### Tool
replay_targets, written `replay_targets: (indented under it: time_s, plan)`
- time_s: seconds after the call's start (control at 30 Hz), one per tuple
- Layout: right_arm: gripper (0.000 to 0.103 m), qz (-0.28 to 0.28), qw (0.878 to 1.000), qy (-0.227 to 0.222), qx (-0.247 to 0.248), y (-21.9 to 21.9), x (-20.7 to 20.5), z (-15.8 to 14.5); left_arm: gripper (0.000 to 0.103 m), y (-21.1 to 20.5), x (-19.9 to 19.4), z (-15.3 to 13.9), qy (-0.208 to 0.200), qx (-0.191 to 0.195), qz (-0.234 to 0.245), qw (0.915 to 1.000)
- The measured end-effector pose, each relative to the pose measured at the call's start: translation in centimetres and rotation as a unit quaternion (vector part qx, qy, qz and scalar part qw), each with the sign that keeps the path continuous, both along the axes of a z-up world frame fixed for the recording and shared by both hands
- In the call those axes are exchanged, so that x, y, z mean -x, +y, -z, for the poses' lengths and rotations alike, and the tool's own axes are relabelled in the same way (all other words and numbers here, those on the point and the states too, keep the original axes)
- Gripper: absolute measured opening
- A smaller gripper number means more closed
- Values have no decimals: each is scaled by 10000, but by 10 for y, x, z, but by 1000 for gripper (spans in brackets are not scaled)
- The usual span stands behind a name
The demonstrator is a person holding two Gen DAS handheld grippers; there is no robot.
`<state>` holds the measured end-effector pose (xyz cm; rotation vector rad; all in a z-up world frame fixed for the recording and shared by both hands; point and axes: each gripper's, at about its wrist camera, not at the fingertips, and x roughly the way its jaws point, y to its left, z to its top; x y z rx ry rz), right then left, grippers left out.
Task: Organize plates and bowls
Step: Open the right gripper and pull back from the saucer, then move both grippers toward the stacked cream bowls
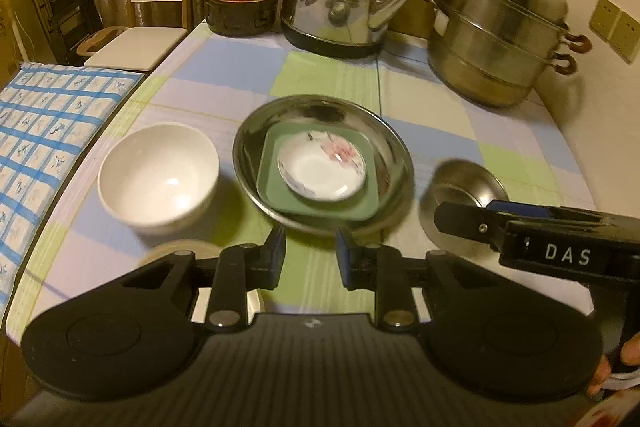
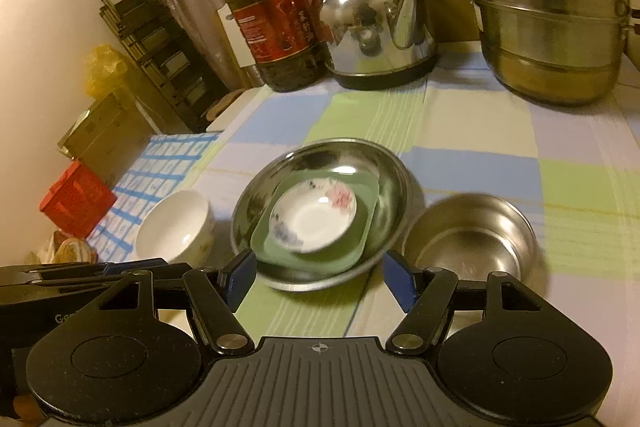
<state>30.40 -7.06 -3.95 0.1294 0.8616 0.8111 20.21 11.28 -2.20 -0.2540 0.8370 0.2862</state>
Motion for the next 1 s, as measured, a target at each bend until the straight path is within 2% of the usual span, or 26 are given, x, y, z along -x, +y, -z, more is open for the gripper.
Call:
replay_targets:
  time_s: [0.27,0.53,1.0]
  plan:
    - [70,-75,9999,15,94,-39,37,-6,30,-34,42,-4,49,-1,-12,10000]
    - [70,-51,9994,143,317,-75,64,2,32,-64,74,-1,104,148,-96,9998]
    - [70,-303,9979,239,514,-104,93,14,33,-101,112,8,221,134,-349,9991]
